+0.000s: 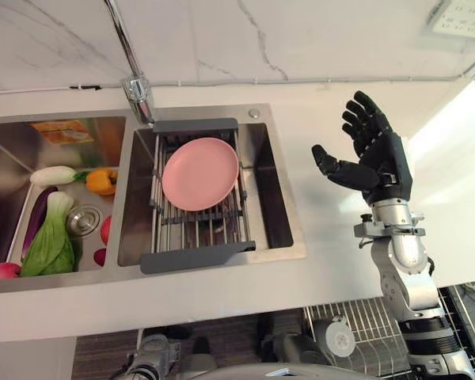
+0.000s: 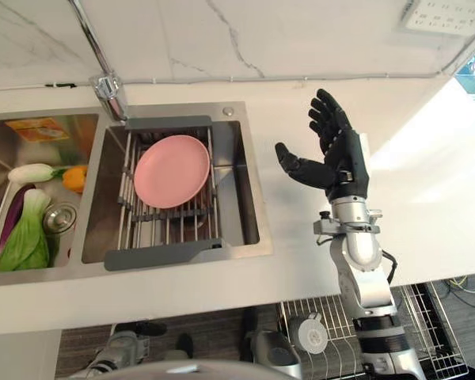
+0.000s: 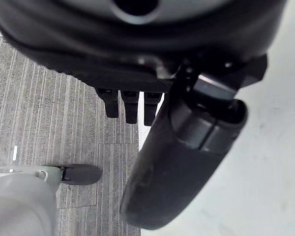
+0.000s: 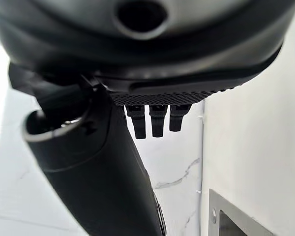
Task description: Place the dishes in the dishwasher.
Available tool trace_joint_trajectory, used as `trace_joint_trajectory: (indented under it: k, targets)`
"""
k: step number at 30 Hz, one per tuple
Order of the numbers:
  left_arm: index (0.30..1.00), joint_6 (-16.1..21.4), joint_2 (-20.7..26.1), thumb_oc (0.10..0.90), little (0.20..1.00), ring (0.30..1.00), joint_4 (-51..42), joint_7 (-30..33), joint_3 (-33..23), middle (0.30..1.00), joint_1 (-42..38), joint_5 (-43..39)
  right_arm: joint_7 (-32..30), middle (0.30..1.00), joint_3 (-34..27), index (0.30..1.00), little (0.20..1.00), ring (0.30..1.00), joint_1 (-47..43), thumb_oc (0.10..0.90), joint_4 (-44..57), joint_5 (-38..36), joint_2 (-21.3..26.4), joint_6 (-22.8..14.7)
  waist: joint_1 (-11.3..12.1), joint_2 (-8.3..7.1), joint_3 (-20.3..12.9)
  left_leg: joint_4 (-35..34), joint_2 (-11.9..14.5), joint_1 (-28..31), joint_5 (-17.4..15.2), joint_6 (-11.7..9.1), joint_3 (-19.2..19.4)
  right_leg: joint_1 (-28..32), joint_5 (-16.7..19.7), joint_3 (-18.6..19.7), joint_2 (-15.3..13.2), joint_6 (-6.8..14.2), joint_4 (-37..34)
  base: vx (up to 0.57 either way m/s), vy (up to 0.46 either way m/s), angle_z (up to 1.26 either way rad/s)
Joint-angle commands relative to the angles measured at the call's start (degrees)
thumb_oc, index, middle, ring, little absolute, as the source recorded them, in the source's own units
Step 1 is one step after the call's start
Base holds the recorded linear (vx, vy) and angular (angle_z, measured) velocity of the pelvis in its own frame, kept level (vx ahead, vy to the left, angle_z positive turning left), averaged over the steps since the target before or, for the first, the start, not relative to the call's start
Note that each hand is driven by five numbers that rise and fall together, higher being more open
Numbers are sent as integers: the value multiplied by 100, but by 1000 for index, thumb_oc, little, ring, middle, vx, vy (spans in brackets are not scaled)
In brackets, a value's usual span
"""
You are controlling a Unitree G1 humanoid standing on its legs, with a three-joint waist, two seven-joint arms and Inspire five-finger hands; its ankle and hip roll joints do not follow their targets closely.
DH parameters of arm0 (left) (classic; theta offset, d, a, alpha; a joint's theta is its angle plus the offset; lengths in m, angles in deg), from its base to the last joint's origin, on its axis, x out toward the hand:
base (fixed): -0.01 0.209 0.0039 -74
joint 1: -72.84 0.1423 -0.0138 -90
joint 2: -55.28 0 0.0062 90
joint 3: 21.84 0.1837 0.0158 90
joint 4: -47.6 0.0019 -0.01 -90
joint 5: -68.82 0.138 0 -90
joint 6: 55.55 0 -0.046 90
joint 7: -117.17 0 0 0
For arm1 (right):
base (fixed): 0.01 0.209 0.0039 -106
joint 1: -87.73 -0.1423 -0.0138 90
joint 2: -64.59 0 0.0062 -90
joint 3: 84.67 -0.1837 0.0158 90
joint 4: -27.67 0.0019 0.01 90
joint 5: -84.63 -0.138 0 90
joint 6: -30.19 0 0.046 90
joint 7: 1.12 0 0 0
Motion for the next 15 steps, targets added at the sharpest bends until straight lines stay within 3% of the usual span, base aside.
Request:
trace_joint_trajectory:
  k: [1,6,12,15]
  targets:
    - [900,-173,-77,800,900,900,873,-1224,-806,900,1042,-606,473,900,-806,900,900,900,1211,800,513,-227,-493,197,382,187,-668,3,-147,-406,451,32,496,1120,-304,-1450,-906,600,-627,-27,41,19]
    - [900,-153,-24,800,900,900,748,-1197,-810,900,982,-903,482,900,-677,900,900,900,1023,800,488,-221,-475,247,527,175,-664,3,-210,-391,446,74,424,1196,-283,-1493,-974,627,-623,-8,12,38]
    - [900,-212,-24,800,900,900,779,-1235,-771,900,1174,-696,558,900,-596,900,900,900,976,800,525,-205,-421,264,699,224,-613,47,-243,-458,504,59,284,1324,-343,-1647,-967,612,-669,7,-36,10]
    - [900,-147,-13,800,900,900,750,-1175,-865,900,1217,-798,547,900,-587,900,900,900,888,800,504,-99,-274,259,828,175,-407,902,-447,-933,335,-39,88,1350,-304,-1674,-1092,592,-733,-102,-25,29]
